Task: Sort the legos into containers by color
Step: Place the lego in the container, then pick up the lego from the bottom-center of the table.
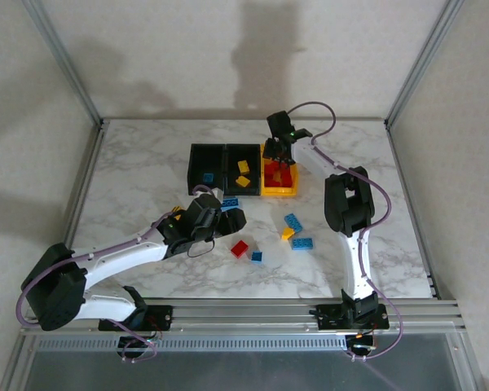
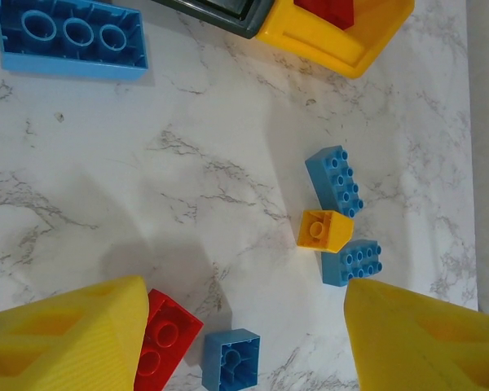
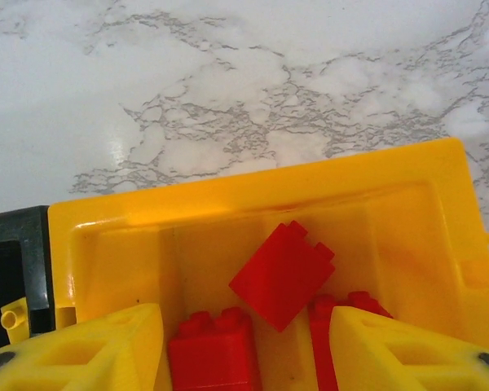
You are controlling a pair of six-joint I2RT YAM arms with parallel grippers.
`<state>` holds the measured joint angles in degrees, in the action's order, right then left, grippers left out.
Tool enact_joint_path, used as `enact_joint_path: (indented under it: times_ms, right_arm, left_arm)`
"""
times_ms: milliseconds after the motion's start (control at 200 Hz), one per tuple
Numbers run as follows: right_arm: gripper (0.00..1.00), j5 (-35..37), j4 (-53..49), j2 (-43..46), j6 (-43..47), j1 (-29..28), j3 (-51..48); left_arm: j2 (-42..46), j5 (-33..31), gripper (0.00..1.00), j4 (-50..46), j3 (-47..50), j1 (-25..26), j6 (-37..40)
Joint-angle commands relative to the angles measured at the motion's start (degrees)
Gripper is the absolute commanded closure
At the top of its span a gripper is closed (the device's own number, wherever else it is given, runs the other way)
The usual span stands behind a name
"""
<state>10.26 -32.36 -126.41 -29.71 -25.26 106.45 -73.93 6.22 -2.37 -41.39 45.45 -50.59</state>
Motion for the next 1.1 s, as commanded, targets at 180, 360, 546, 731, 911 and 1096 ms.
enact_joint_path:
  times_ms: [180, 360, 546, 731, 911, 1096]
  right_arm:
    - [0.44, -1.05, 3.29, 20.68, 0.36, -2.34, -16.22]
    - [0.43, -2.68, 6.64, 33.49, 0.21, -4.48, -30.60]
    - [0.43, -5.58, 9.08, 42.16, 3.00, -6.43, -39.10]
    - [0.40, -9.55, 11.45, 48.42, 7.17, -11.23, -46.20]
    - [0.39, -10.66, 14.26, 50.30, 8.88, -18.60, -52.93]
    - [0.28, -10.00, 18.64, 48.36, 9.38, -25.64, -58.03]
  left_arm:
    - [4.13, -1.80, 0.35, -2.54, 0.60, 0.43, 0.93]
    - [7.55, -2.35, 0.35, -5.14, 3.31, 0.34, 1.09]
    - [10.91, -3.02, 0.35, -11.47, 3.88, -0.01, 1.86]
    - [17.66, -4.61, 0.35, -20.81, 5.33, -0.01, -0.17]
    - [26.61, -4.55, 0.35, -27.22, 9.16, -0.02, -5.59]
    - [35.73, -2.92, 0.34, -27.02, 13.20, 0.08, -8.49]
